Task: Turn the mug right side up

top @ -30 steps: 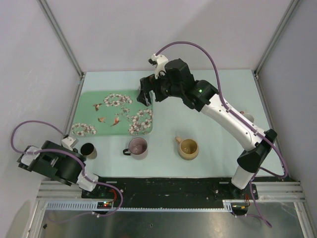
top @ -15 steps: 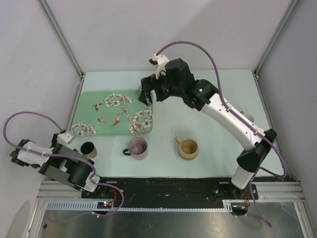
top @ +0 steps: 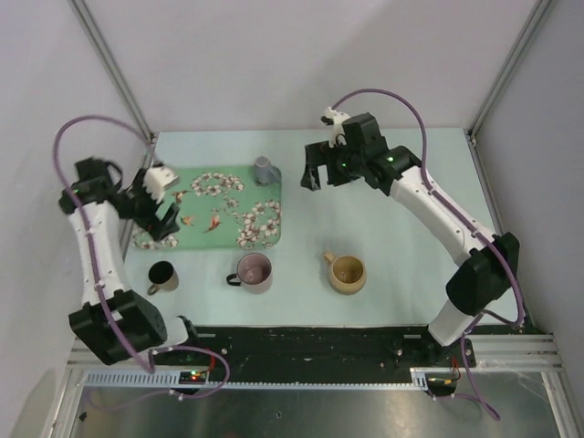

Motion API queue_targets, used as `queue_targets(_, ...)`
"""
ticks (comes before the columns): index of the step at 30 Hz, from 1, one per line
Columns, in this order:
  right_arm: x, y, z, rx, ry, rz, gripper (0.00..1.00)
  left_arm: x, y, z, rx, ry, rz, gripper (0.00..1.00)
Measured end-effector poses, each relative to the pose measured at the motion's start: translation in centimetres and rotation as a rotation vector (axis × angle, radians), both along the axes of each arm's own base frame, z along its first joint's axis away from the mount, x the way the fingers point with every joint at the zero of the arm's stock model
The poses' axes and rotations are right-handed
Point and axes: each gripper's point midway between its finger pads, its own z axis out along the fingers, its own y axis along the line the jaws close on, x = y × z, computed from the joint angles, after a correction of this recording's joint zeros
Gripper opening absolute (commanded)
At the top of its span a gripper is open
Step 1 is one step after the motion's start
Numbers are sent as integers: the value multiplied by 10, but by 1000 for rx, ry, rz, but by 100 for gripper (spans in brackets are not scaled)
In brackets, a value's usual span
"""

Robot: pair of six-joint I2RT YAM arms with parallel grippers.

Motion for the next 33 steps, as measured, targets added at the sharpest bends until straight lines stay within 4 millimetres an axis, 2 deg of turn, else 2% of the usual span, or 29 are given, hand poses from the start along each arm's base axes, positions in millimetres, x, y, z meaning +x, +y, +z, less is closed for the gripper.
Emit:
queue_targets(4, 1, -39, -19, -3, 37, -61, 100, 45, -49, 26, 72, 2, -88, 97)
queue_targets(6, -2, -62, -22, 4, 36, -100, 99, 78, -72, 36, 127, -18, -142, 97)
queue_targets(10, -16, -91, -24, 9, 29, -149, 99, 146, -132, 35, 241, -71, -304, 98)
queue_targets(12, -27, -100, -29, 6, 32, -159, 99, 174, -166, 26, 296, -110, -414, 99)
queue_targets(15, -40, -112, -43, -13, 49, -178, 99, 200, -212, 4, 371, -153, -585, 99)
queue_targets(17, -50, -120, -58, -33, 72, -192, 99, 213, -242, -18, 422, -172, -706, 97)
queue_targets(21, -70, -133, -82, -69, 124, -218, 99, 232, -285, -57, 498, -198, -868, 80)
queue_targets(23, -78, -139, -89, -81, 141, -229, 99, 242, -295, -78, 544, -199, -920, 75)
queue_targets(25, -85, -143, -92, -86, 149, -241, 100, 249, -293, -96, 595, -185, -951, 72)
queue_targets(29, -91, -147, -89, -80, 139, -258, 99, 257, -271, -126, 713, -129, -985, 72)
queue_targets(33, -92, -150, -89, -78, 135, -268, 99, 254, -252, -139, 786, -80, -1021, 66)
